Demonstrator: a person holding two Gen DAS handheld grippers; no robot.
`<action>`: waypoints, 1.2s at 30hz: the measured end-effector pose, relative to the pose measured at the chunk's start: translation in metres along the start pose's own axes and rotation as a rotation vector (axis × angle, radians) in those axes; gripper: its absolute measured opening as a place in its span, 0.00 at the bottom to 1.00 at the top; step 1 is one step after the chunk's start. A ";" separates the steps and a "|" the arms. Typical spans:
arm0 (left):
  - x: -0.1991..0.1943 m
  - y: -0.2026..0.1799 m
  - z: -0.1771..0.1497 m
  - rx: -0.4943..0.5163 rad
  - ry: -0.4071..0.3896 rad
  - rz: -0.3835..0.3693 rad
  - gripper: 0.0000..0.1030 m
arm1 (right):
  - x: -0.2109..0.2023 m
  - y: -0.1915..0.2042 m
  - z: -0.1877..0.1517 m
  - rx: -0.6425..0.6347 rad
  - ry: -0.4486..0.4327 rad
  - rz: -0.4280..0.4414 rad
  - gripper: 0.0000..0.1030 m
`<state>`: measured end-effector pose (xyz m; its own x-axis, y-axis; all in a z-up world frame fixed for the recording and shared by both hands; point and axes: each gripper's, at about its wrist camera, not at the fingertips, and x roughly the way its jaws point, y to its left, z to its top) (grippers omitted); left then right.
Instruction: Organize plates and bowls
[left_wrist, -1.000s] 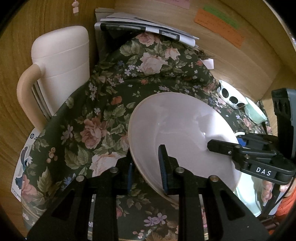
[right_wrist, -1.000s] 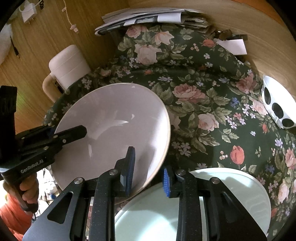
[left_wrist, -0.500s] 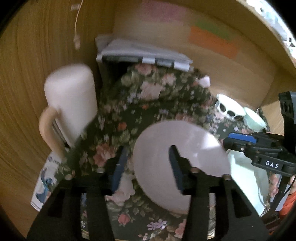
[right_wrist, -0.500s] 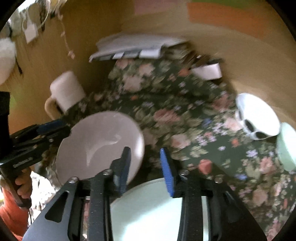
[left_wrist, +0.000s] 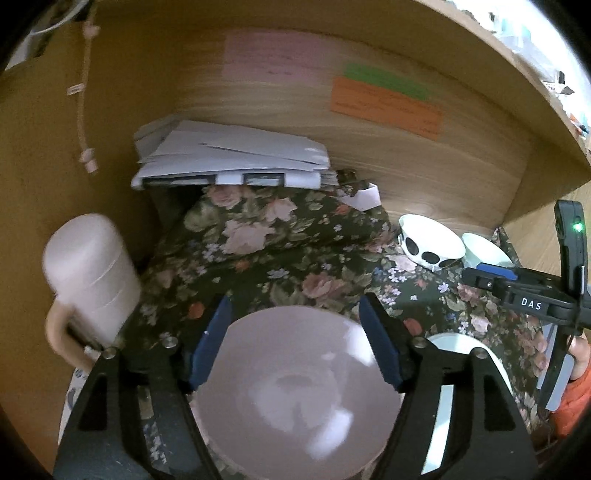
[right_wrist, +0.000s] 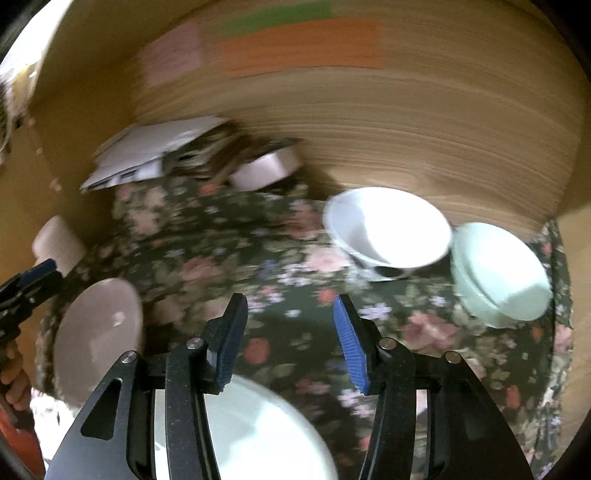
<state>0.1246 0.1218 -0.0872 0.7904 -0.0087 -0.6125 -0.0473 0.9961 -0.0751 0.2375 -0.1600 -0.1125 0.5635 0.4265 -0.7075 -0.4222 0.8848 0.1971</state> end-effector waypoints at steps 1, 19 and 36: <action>0.005 -0.003 0.004 0.001 0.008 -0.006 0.70 | 0.001 -0.006 0.001 0.011 0.002 -0.008 0.44; 0.108 -0.059 0.052 0.104 0.140 -0.010 0.76 | 0.055 -0.102 0.022 0.255 0.061 -0.080 0.44; 0.134 -0.090 0.055 0.202 0.132 -0.041 0.76 | 0.104 -0.122 0.024 0.385 0.145 0.015 0.47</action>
<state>0.2685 0.0362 -0.1196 0.7018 -0.0481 -0.7108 0.1173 0.9919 0.0487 0.3641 -0.2190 -0.1939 0.4420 0.4331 -0.7856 -0.1170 0.8961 0.4281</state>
